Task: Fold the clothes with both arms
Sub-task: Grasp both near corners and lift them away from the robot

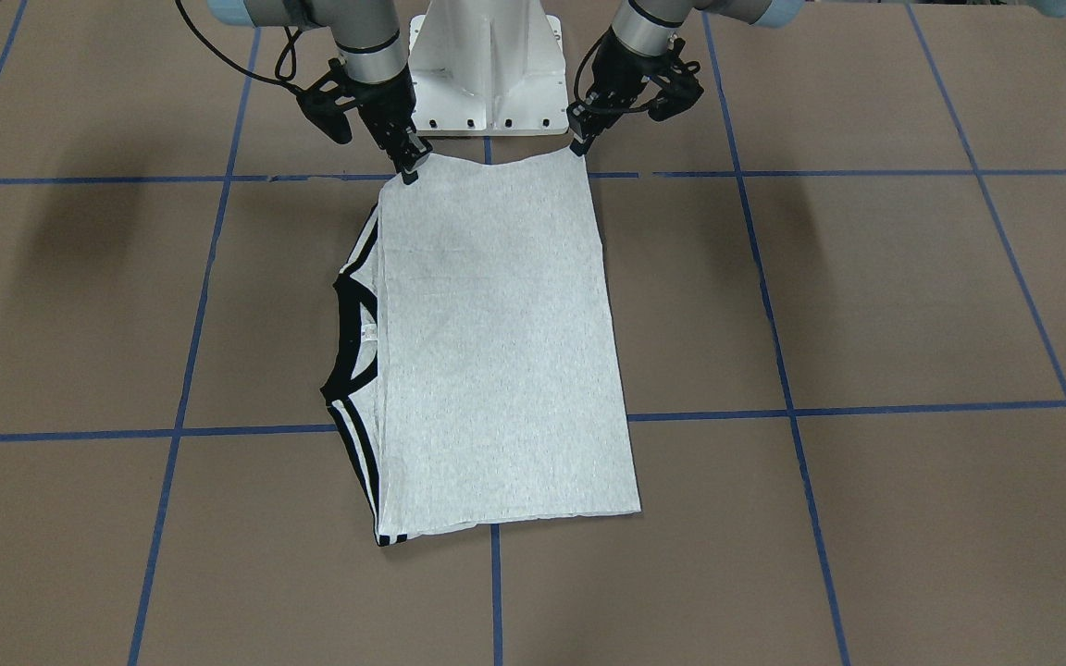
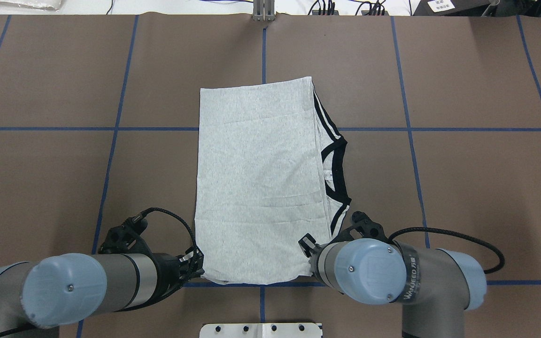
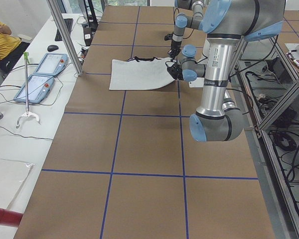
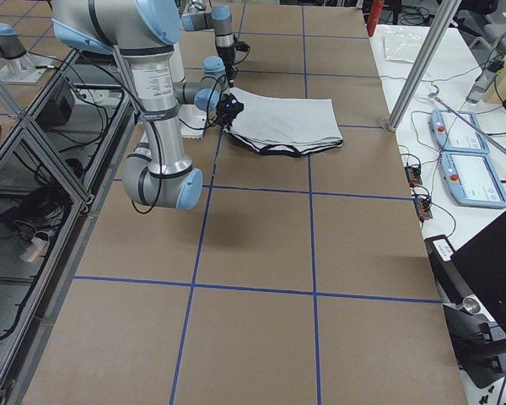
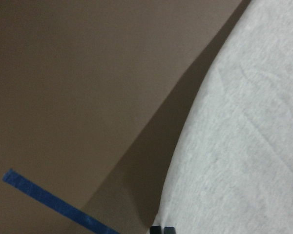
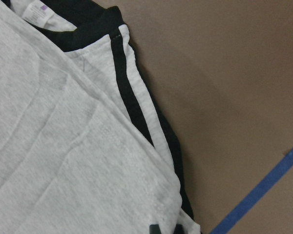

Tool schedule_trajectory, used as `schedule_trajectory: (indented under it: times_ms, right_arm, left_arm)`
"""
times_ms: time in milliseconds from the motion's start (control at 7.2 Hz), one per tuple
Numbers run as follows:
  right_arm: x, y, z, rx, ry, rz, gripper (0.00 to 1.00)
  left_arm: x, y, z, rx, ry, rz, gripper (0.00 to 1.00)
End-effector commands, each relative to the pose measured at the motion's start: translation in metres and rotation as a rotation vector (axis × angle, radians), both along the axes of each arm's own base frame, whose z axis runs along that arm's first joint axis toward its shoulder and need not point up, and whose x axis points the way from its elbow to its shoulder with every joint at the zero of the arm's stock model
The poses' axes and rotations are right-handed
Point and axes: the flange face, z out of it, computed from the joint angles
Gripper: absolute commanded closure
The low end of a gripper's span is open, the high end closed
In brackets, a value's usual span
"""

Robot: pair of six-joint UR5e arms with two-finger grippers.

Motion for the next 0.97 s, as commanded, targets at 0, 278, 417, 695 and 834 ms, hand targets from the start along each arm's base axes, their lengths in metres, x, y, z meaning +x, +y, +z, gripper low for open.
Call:
schedule_trajectory:
  times_ms: [0,278,417,695,834]
  right_arm:
    - [0.042,0.015,-0.038,-0.124,-0.129,0.102,1.00]
    - [0.065,-0.007,-0.056,-0.128,-0.180,0.150,1.00]
    - [0.073,-0.034,-0.051,-0.116,-0.166,0.195,1.00]
    - [0.073,-0.112,-0.052,-0.112,-0.133,0.214,1.00]
    - [0.070,-0.146,-0.052,-0.117,-0.115,0.221,1.00]
  left_arm:
    - [-0.032,0.015,-0.038,-0.044,0.053,0.000,1.00]
    - [-0.041,-0.006,-0.042,-0.023,0.054,-0.038,1.00]
    - [-0.058,-0.040,-0.053,0.042,0.064,-0.087,1.00]
    - [-0.070,-0.123,-0.066,0.132,0.016,-0.127,1.00]
    - [-0.066,-0.160,-0.067,0.161,-0.014,-0.136,1.00]
